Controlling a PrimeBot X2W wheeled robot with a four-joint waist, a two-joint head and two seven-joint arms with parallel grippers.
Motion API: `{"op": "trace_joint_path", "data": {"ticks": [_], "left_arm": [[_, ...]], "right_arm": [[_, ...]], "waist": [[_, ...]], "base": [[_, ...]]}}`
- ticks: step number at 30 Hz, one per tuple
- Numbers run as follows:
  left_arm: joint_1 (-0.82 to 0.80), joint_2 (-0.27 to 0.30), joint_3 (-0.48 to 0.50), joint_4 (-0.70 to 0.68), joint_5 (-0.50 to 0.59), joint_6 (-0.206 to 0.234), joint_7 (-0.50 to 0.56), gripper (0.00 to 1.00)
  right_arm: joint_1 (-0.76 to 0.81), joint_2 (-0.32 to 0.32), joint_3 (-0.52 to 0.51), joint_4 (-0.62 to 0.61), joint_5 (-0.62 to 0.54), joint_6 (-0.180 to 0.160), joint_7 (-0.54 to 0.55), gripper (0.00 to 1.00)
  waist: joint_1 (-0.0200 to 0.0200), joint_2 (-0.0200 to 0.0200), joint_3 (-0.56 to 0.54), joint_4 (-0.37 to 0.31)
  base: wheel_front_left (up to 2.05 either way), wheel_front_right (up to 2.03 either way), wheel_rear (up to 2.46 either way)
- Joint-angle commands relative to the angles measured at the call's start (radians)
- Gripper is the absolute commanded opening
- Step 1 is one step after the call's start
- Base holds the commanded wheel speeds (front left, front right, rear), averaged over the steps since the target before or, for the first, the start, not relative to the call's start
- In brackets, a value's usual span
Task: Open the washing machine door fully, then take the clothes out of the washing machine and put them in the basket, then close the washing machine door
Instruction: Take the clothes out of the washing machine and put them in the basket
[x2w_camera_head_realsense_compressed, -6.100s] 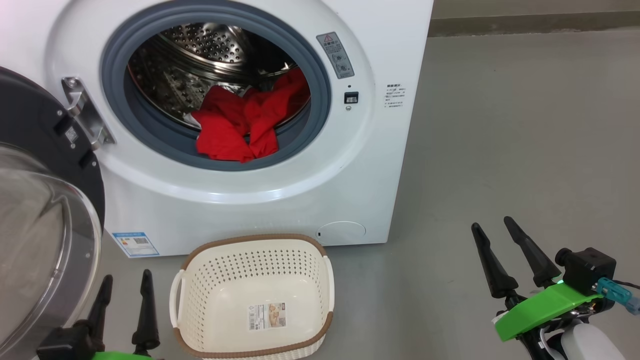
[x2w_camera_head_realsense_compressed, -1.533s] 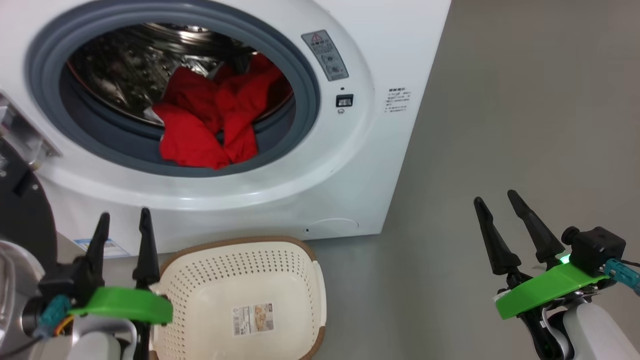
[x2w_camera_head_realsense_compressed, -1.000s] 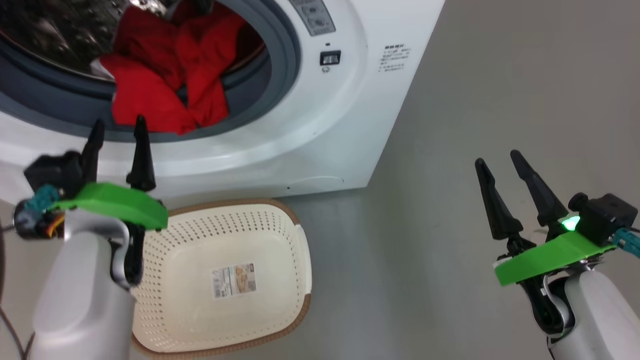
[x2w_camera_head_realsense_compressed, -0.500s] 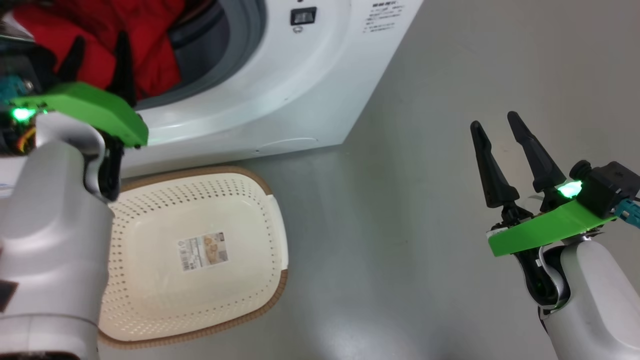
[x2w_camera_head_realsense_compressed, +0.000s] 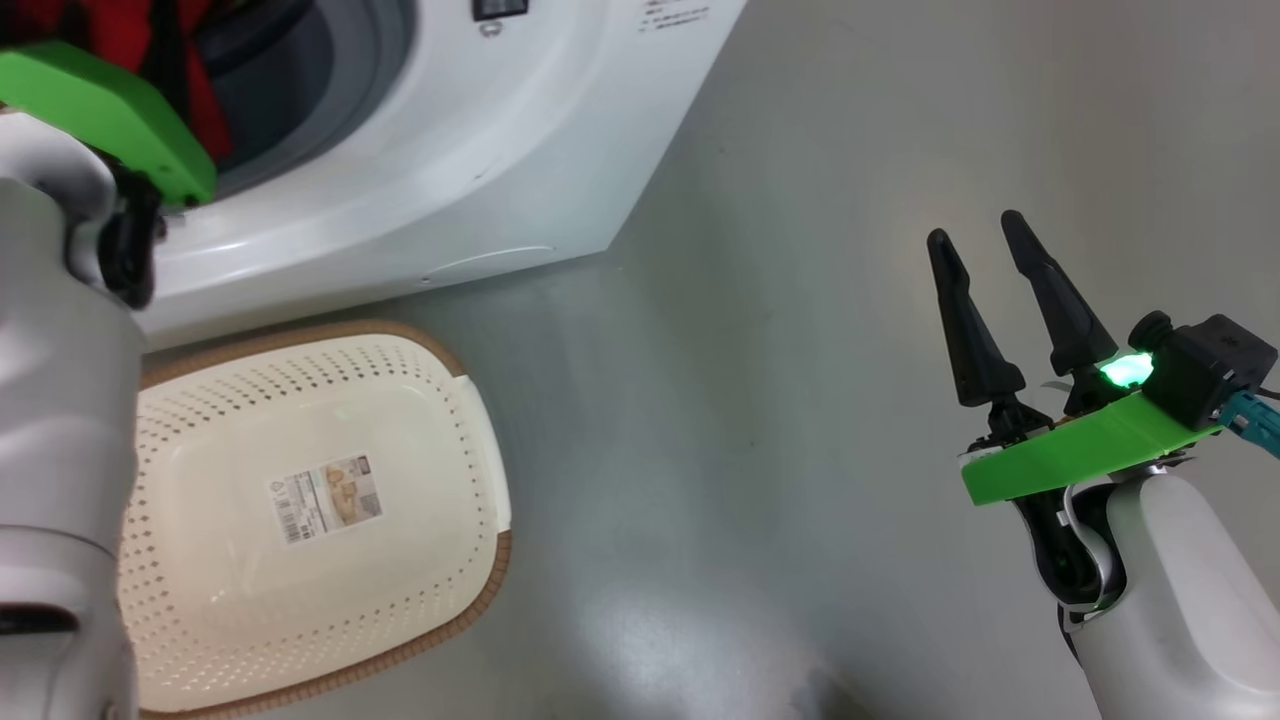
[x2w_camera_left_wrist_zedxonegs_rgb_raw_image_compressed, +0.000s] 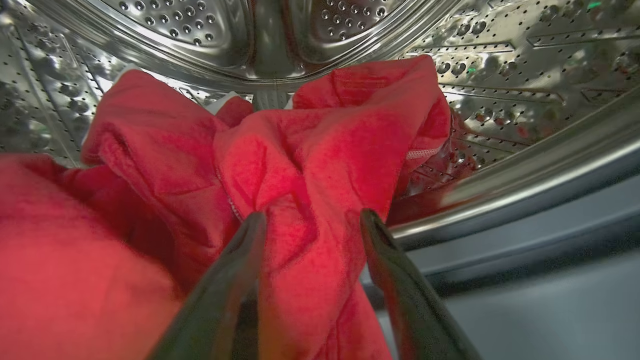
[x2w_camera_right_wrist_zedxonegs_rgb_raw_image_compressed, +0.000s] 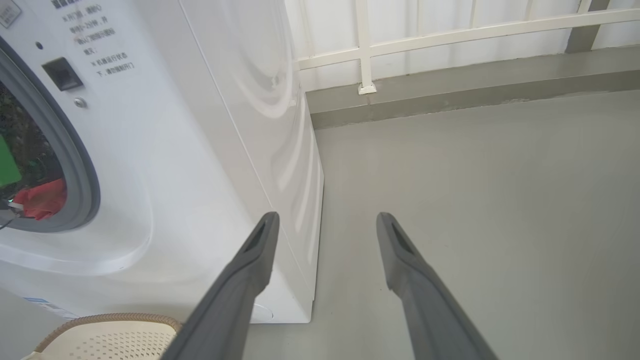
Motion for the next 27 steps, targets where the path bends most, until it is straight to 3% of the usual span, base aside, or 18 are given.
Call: {"op": "trace_joint_path", "data": {"ticks": [1,13,16,17,27], "left_arm": [[-0.032,0.05,0.014,-0.002,-0.01,-0.001,0.011,1.0],[-0.072,0.059,-0.004,0.121,-0.018,0.009,0.068,0.99],[-0.074,0.061,-0.013,0.129,-0.016,0.004,0.059,0.17],[-0.074,0.06,-0.017,0.132,-0.015,0.002,0.054,0.0],[-0.075,0.063,-0.037,0.147,-0.017,-0.006,0.013,0.0]], "right_arm": [[0.006,0.0,0.019,-0.027,0.008,0.002,-0.012,1.0],[0.006,0.016,0.02,-0.021,0.007,0.002,-0.012,1.0],[0.005,0.019,0.019,-0.017,0.005,0.002,-0.012,1.0],[0.004,0.021,0.017,-0.015,0.004,0.002,-0.012,1.0],[0.001,0.029,0.02,-0.003,0.004,0.002,-0.012,1.0]], "waist": [[0.0,0.0,0.012,-0.018],[0.0,0.0,0.006,-0.043],[0.0,0.0,0.003,-0.044],[0.0,0.0,0.001,-0.044],[0.0,0.0,-0.024,-0.041]], "base": [[0.0,0.0,0.0],[0.0,0.0,0.0],[0.0,0.0,0.0],[0.0,0.0,0.0],[0.0,0.0,0.0]]}}
